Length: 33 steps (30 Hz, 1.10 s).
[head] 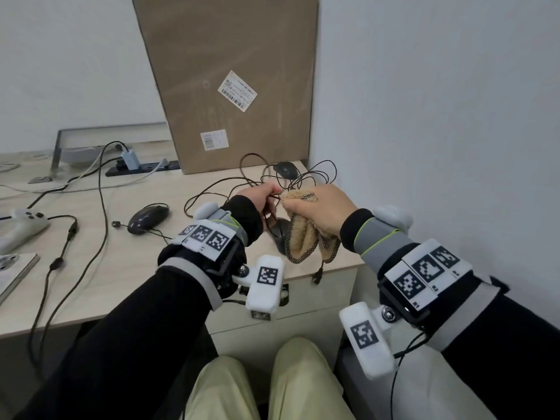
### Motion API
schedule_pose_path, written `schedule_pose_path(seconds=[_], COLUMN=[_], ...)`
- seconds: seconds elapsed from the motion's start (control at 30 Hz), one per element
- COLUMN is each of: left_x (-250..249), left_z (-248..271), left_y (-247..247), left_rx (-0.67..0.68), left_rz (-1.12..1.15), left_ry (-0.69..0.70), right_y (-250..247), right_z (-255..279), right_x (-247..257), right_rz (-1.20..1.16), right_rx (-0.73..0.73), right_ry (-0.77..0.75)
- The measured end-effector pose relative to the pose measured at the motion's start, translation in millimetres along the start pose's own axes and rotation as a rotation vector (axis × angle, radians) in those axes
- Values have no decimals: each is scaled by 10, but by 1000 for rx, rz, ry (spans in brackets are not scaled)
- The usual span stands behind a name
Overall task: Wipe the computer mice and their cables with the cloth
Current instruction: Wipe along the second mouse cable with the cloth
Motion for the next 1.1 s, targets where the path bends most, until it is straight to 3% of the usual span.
schedule_pose_path(seconds=[0.07, 0.17, 0.23, 0.33, 0.47, 0.6, 0.77, 1.0, 1.1], left_x=[-43, -112, -125, -77, -54, 17, 86, 110, 105], left_z=[14, -18, -44, -87, -135, -176, -37, 60, 50], left_y=[-127, -308, -413, -479, -582, -646, -282, 164, 169], left_rx=[-70, -80, -63, -28, -98, -122, 30, 310, 329], left_rz=[183, 463, 536, 413, 269, 104, -222, -342, -342], left_ry=[-4, 9, -18, -73, -50, -27, 39, 145, 186], right_y=[-34, -96, -141, -172, -254, -440, -304, -121, -91], right_z=[43, 115, 143, 189, 251, 164, -8, -178, -167], right_x=[-63, -213, -313, -329, -259, -256, -225, -217, -237], right_rz=[-33, 0, -10, -82, -257, -409, -372, -168, -196], right_rx=[19, 53, 42, 27, 60, -152, -156, -174, -164], right_ry=[25, 71, 112, 145, 217, 226, 222, 159, 176])
Point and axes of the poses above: each hand's wrist, its own z-axis away from the middle knuckle, its own y-axis out of the palm, x = y × z, the point moved 5 cm from there along -z, towards the middle knuckle, and after that the axes turned 4 degrees about -y, right-handed, at the moved point
